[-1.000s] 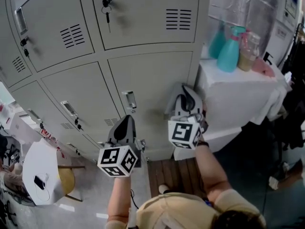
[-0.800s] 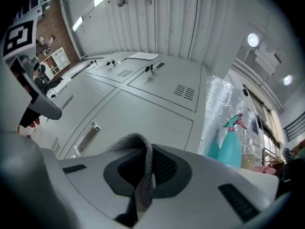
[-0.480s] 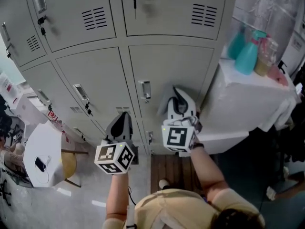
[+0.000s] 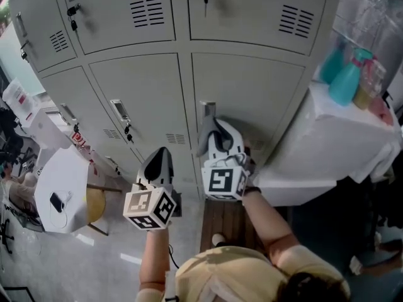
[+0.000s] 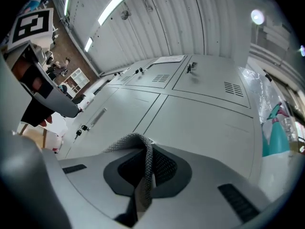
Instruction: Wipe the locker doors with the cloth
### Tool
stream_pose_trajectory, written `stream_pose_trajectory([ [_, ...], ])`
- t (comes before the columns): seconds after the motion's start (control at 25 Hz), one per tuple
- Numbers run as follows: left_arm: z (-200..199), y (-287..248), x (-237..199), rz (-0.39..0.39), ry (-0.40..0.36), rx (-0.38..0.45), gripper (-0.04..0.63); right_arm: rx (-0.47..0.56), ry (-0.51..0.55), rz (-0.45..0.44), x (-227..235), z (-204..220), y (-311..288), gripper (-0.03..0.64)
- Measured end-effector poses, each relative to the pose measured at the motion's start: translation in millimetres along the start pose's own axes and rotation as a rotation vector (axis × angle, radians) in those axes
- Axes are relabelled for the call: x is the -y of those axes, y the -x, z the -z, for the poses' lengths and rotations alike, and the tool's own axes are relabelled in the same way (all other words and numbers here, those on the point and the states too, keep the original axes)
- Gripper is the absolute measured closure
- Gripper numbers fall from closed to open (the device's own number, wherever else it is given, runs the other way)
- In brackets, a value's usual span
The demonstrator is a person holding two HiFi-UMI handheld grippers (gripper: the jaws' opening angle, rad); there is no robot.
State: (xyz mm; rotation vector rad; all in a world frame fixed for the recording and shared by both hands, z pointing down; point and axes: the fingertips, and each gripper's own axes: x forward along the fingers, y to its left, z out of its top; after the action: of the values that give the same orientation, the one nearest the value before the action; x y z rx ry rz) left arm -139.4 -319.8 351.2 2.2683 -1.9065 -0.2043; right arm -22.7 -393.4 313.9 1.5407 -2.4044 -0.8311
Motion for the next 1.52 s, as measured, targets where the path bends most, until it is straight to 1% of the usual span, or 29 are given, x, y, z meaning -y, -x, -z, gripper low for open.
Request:
stream_pose_trajectory([
  [0.2, 1.1, 1.8, -3.7, -0.014, -0.005, -0.005, 0.607, 0.031, -0.023, -0.025, -22.8, 5.4, -18.2, 0.611],
  [0.32, 2.8, 1.3, -5.1, -0.017, -0.004, -0.007, 0.607, 0.011, 0.007, -0.040, -30.0, 15.0, -27.6, 0.611],
  [0.48, 4.5, -2.7, -2.1, -0.006, -0.001, -0.011, 0.607, -0.016, 0.042, -0.042, -26.6, 25.6, -32.8, 0.611],
  [0.6, 5.6, -8.1, 3.8, 0.013, -0.002, -0.015, 0.607, -0.034, 0.047, -0.022, -14.3, 32.2, -29.6, 0.611],
  [0.84, 11.6, -22.4, 17.5, 0.056, 0.005, -0.028, 0.607, -0.061, 0.067, 0.047, 19.6, 50.1, -14.8, 0.611],
  [1.2, 21.6, -42.8, 54.5, 0.149, -0.008, -0.056, 0.607, -0.152, 0.069, 0.151, 73.3, 85.3, 15.1, 0.611],
  [1.52, 31.2, -55.0, 79.4, 0.208, -0.006, -0.075, 0.607, -0.222, 0.076, 0.234, 110.0, 112.7, 38.1, 0.611],
])
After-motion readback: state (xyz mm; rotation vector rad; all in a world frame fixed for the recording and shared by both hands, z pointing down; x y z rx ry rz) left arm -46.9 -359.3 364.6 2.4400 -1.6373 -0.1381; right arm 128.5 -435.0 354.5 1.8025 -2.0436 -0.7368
